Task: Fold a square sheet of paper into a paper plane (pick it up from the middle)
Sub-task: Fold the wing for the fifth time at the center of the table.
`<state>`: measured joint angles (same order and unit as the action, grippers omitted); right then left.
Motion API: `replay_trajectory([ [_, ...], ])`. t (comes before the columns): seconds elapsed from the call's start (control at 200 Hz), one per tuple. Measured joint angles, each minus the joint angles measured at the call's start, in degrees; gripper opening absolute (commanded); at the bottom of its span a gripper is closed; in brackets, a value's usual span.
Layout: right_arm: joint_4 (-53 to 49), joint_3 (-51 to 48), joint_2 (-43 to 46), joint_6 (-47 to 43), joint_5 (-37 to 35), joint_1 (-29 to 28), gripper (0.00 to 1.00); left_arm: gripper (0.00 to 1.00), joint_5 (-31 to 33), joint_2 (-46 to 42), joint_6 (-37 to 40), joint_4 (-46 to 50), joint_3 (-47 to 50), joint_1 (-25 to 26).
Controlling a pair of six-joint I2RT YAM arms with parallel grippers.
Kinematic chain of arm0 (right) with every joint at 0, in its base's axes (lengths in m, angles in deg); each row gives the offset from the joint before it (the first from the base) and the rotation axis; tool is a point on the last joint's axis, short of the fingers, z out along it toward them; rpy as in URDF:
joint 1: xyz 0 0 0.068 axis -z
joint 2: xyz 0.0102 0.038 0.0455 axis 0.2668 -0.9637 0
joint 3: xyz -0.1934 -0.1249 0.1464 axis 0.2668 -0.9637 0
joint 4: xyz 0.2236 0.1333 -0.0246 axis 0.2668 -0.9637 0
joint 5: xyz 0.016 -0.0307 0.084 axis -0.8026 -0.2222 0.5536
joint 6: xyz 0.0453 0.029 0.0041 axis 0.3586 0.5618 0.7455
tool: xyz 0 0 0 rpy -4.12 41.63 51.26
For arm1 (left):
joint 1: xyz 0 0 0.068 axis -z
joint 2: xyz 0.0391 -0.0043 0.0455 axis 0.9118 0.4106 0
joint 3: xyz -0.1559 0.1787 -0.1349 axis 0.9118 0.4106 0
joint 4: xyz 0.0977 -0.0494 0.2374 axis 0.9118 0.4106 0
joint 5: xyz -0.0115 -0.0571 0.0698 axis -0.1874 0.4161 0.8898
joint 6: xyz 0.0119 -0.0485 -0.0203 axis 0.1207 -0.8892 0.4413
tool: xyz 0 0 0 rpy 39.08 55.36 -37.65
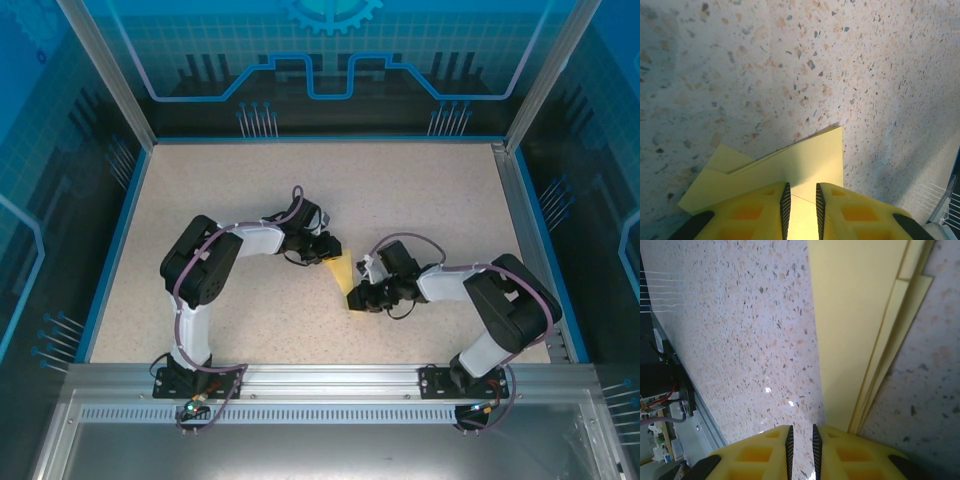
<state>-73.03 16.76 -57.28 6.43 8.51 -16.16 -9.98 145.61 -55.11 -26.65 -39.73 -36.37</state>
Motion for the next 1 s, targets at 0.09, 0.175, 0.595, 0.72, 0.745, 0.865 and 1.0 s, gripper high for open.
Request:
replay_trajectory([
  [0.09,-1.01,-0.46,0.72,-0.74,0.13,0.00,0.21,0.25,0.00,0.00,0.00,0.00,-0.02,0.00],
  [0.175,-2.67,-1.05,1.84,-1.38,0.20,-0.09,0.21,0.25,0.00,0.00,0.00,0.02,-0.02,0.00],
  [0.595,-15.91,-2.56,13.51,-3.28,-3.67,0.90,0.30,0.34,-0.02,-0.31,0.04,0.07,-0.04,0.04],
  [0.72,-19.41,-1.27,18.53,-3.41,-8.57,2.80,0.35,0.48,0.63,-1.95,-0.02,1.95,-0.04,0.26],
  [0.745,-19.91,-0.87,19.10,-3.37,-9.70,3.26,0.35,0.51,0.87,-2.47,0.04,2.60,-0.07,0.31],
  [0.865,-21.22,0.66,19.78,-3.08,-14.16,4.83,0.36,0.60,3.48,-5.14,0.48,7.61,-2.16,1.22],
  [1.0,-21.57,1.49,19.06,-1.97,-17.99,5.18,0.37,0.63,10.93,-7.26,0.63,16.26,-7.85,4.22],
])
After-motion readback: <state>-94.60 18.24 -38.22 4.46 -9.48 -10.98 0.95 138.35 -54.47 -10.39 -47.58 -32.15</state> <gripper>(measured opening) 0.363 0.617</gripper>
